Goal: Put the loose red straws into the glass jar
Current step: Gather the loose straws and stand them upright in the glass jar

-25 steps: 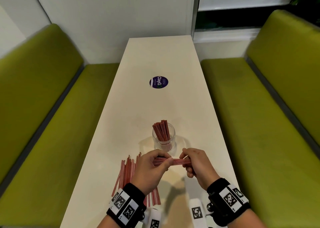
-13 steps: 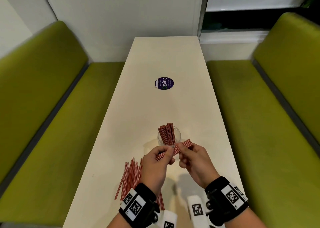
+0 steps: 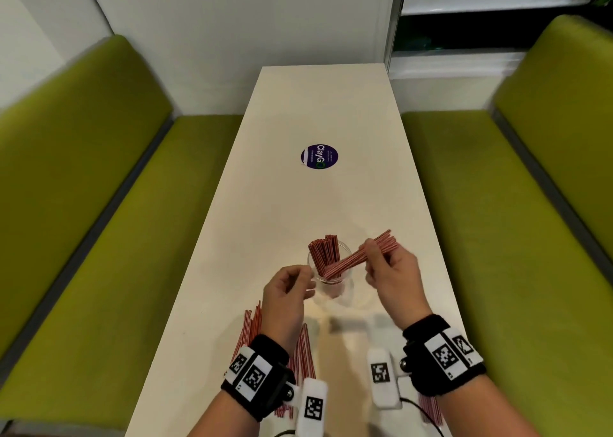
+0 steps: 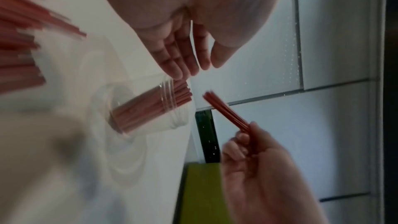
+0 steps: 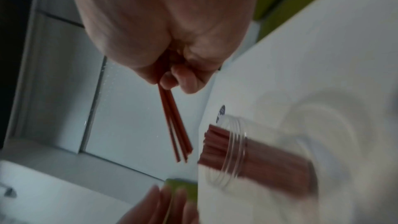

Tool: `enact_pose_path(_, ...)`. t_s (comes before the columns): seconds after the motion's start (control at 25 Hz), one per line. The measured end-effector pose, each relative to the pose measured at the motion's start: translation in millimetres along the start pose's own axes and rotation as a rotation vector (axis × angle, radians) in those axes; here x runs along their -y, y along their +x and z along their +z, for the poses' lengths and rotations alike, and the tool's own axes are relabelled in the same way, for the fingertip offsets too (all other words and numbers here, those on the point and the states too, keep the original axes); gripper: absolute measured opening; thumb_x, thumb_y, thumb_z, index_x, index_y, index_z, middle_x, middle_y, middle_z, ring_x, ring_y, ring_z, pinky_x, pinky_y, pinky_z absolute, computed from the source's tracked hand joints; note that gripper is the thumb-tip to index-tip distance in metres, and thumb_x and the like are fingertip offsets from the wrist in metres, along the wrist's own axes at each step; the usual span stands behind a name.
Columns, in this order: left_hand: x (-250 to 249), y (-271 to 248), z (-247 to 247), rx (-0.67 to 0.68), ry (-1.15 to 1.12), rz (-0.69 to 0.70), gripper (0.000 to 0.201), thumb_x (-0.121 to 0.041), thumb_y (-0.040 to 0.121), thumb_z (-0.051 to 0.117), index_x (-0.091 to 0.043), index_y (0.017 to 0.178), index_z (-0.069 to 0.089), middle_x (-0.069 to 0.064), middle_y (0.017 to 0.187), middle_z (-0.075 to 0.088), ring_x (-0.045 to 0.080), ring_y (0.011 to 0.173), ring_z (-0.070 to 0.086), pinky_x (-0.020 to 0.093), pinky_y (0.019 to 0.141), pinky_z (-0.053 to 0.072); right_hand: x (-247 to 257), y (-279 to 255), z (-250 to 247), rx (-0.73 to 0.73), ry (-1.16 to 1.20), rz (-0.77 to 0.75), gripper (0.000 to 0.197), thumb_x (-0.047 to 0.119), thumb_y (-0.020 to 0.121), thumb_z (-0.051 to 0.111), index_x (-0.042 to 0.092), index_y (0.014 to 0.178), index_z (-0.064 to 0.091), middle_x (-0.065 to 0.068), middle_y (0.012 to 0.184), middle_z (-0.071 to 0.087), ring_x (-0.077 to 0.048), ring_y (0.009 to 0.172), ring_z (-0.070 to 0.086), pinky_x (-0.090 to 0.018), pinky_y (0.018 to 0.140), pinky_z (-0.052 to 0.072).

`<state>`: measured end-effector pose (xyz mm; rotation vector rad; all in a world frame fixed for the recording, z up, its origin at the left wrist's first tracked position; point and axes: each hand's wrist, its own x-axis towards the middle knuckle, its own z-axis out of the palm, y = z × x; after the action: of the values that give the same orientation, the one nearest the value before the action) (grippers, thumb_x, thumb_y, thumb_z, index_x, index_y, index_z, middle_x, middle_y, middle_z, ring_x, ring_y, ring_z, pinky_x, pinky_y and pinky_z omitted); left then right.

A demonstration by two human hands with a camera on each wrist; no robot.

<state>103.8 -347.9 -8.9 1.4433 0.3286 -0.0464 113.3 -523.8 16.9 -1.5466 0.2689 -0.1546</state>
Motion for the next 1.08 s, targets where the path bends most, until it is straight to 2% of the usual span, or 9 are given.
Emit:
enact_pose_path(0.08,4.7,10.7,-5.9,-0.038,0.195,0.049,0.005,-0.022,0.091,0.069,-0.021,0.096,0.069,-0.006,0.097,0.072,0.013,0.088,0.066,0.036,0.082,0.057,4.4,19.1,-0.2,-0.032,-0.322,-0.084,0.03,0.03,0.1,0.057,0.009,0.079,0.064,0.003,0.06,0.056,-0.01,0.051,0.045,-0.024,0.051,0.038)
enact_pose_path(0.2,8.5,17.1,-2.0,0.06,0.512,0.066,0.039,-0.033,0.089,0.07,-0.026,0.125,0.057,-0.012,0.127,0.057,0.007,0.108,0.058,0.022,0.082,0.047,4.2,41.1,15.2,0.185,-0.718,-0.074,0.032,0.032,0.101,0.054,0.017,0.073,0.06,0.004,0.063,0.057,-0.009,0.053,0.049,-0.016,0.048,0.032)
enact_pose_path(0.32,9.7,22.3,3.8,0.122,0.618,0.071,0.061,-0.034,0.087,0.071,-0.022,0.141,0.045,-0.008,0.138,0.047,0.009,0.118,0.051,0.026,0.094,0.046,-3.7,56.0,28.6,0.327,-0.917,0.013,0.04,0.034,0.095,0.064,0.019,0.06,0.052,0.0,0.062,0.056,-0.018,0.058,0.055,-0.02,0.048,0.032)
enact_pose_path(0.4,9.4,24.6,5.6,0.137,0.636,0.056,0.066,-0.032,0.086,0.073,-0.019,0.144,0.043,-0.003,0.141,0.047,0.011,0.118,0.051,0.03,0.098,0.046,-3.5,62.5,29.6,0.305,-0.932,0.042,0.044,0.037,0.086,0.076,0.015,0.055,0.052,-0.005,0.058,0.058,-0.022,0.056,0.059,-0.029,0.048,0.044)
enact_pose_path(0.48,10.1,26.5,5.2,0.136,0.631,0.049,0.068,-0.032,0.085,0.074,-0.018,0.144,0.044,-0.001,0.142,0.047,0.011,0.118,0.052,0.033,0.101,0.047,-2.5,64.2,28.8,0.251,-0.908,0.005,0.04,0.04,0.08,0.081,0.009,0.061,0.064,-0.011,0.063,0.066,-0.025,0.063,0.065,-0.038,0.061,0.057)
enact_pose_path(0.6,12.1,28.3,4.3,0.155,0.626,0.046,0.067,-0.033,0.085,0.074,-0.02,0.144,0.044,-0.002,0.142,0.047,0.01,0.117,0.053,0.037,0.101,0.049,-8.4,59.0,23.5,0.139,-0.808,-0.028,0.041,0.04,0.083,0.078,0.009,0.108,0.073,-0.009,0.085,0.073,-0.022,0.095,0.058,-0.032,0.084,0.049)
enact_pose_path(0.76,15.5,31.7,2.6,0.176,0.659,0.067,0.067,-0.04,0.086,0.07,-0.026,0.145,0.041,-0.005,0.144,0.045,0.012,0.125,0.051,0.042,0.104,0.048,-29.1,51.0,8.0,0.008,-0.696,-0.239,0.039,0.033,0.08,0.082,0.017,0.113,0.069,0.004,0.084,0.058,-0.006,0.076,0.053,-0.028,0.077,0.048)
enact_pose_path(0.92,16.6,34.2,5.8,0.181,0.665,0.102,0.074,-0.053,0.079,0.065,-0.036,0.145,0.035,-0.011,0.146,0.045,0.012,0.13,0.049,0.046,0.105,0.047,-43.4,44.4,1.4,0.017,-0.633,-0.31,0.036,0.027,0.085,0.079,0.017,0.118,0.07,0.007,0.098,0.059,0.003,0.079,0.053,-0.006,0.074,0.039)
enact_pose_path(1.08,10.5,38.0,12.3,0.186,0.658,0.125,0.07,-0.036,0.084,0.07,-0.032,0.146,0.037,-0.009,0.143,0.048,0.012,0.123,0.053,0.041,0.106,0.047,-33.5,63.6,11.4,0.157,-0.723,-0.259,0.029,0.028,0.088,0.074,0.014,0.114,0.074,-0.001,0.094,0.066,-0.009,0.077,0.055,-0.02,0.079,0.044)
